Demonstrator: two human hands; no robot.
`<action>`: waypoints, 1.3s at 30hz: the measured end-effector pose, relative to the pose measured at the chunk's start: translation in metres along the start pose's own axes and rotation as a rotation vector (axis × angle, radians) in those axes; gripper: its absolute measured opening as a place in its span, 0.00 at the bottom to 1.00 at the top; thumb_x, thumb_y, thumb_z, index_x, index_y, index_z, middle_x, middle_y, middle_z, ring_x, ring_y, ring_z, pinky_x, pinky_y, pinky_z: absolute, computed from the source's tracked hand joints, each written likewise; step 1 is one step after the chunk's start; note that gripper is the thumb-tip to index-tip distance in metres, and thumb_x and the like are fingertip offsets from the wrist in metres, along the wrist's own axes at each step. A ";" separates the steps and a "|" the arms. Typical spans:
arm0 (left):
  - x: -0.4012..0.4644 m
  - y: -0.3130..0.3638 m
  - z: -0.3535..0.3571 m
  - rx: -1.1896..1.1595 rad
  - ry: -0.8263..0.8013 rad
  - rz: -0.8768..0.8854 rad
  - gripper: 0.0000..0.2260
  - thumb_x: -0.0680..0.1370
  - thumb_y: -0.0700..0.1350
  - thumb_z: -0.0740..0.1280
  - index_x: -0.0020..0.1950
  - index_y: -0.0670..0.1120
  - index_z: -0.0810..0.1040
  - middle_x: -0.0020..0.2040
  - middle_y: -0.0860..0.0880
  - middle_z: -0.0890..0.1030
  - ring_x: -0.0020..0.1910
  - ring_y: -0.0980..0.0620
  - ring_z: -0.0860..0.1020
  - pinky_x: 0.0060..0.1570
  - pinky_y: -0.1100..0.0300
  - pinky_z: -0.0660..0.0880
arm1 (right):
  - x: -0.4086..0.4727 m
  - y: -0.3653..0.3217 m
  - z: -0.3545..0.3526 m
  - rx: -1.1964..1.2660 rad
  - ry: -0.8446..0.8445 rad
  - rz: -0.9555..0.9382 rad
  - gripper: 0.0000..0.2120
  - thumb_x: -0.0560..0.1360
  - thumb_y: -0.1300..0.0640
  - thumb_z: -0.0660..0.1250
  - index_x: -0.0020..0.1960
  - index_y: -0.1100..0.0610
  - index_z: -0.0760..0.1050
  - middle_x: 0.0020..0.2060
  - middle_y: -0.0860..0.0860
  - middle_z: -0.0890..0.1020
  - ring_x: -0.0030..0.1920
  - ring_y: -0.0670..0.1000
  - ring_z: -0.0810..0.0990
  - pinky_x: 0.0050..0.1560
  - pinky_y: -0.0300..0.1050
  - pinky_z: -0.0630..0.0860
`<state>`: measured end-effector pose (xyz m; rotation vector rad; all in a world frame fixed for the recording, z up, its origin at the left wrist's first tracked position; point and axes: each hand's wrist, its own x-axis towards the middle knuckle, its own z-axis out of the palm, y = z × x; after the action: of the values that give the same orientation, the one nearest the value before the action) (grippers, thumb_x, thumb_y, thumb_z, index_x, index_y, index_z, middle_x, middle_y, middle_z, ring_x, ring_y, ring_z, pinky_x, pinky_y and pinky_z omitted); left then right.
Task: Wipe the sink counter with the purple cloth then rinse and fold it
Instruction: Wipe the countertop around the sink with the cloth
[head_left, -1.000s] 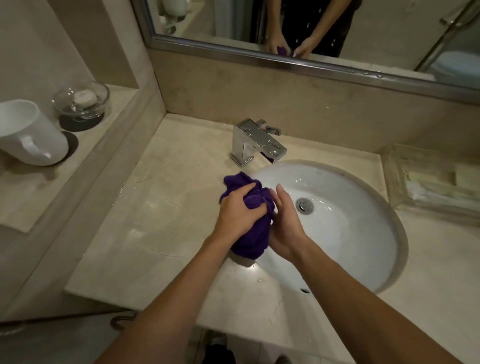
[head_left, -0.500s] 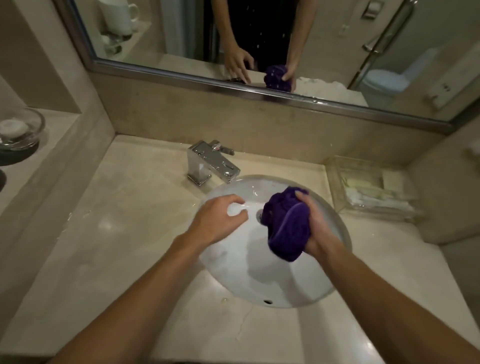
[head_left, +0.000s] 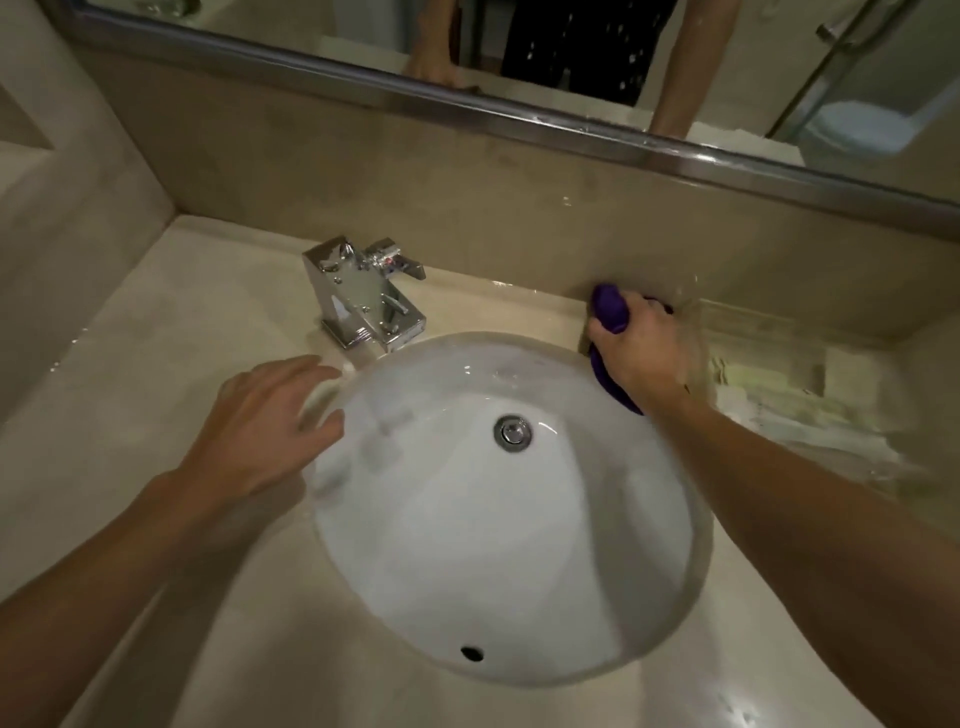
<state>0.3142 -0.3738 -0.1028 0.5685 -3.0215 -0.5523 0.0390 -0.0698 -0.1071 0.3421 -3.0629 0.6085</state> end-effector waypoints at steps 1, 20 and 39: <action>-0.003 0.000 0.003 -0.016 0.012 -0.014 0.29 0.70 0.64 0.57 0.65 0.54 0.79 0.68 0.50 0.78 0.66 0.44 0.76 0.65 0.44 0.70 | 0.005 0.001 0.006 -0.013 -0.004 0.010 0.23 0.74 0.38 0.64 0.63 0.50 0.77 0.57 0.56 0.80 0.58 0.63 0.78 0.57 0.53 0.73; -0.001 0.014 0.022 -0.005 -0.020 -0.097 0.35 0.68 0.65 0.53 0.69 0.52 0.76 0.71 0.52 0.74 0.71 0.47 0.70 0.69 0.47 0.63 | 0.018 -0.095 0.057 0.245 -0.207 -0.455 0.19 0.73 0.43 0.71 0.61 0.48 0.81 0.48 0.46 0.84 0.49 0.55 0.81 0.53 0.53 0.79; 0.001 0.023 0.025 0.029 -0.050 -0.130 0.38 0.66 0.66 0.50 0.73 0.56 0.71 0.76 0.52 0.68 0.75 0.48 0.65 0.72 0.47 0.60 | 0.013 -0.150 0.093 0.326 -0.352 -0.652 0.20 0.69 0.46 0.77 0.59 0.49 0.83 0.48 0.51 0.86 0.48 0.53 0.82 0.46 0.45 0.72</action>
<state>0.3026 -0.3454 -0.1183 0.7686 -3.0599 -0.5352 0.0619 -0.2433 -0.1360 1.5104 -2.8364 1.0718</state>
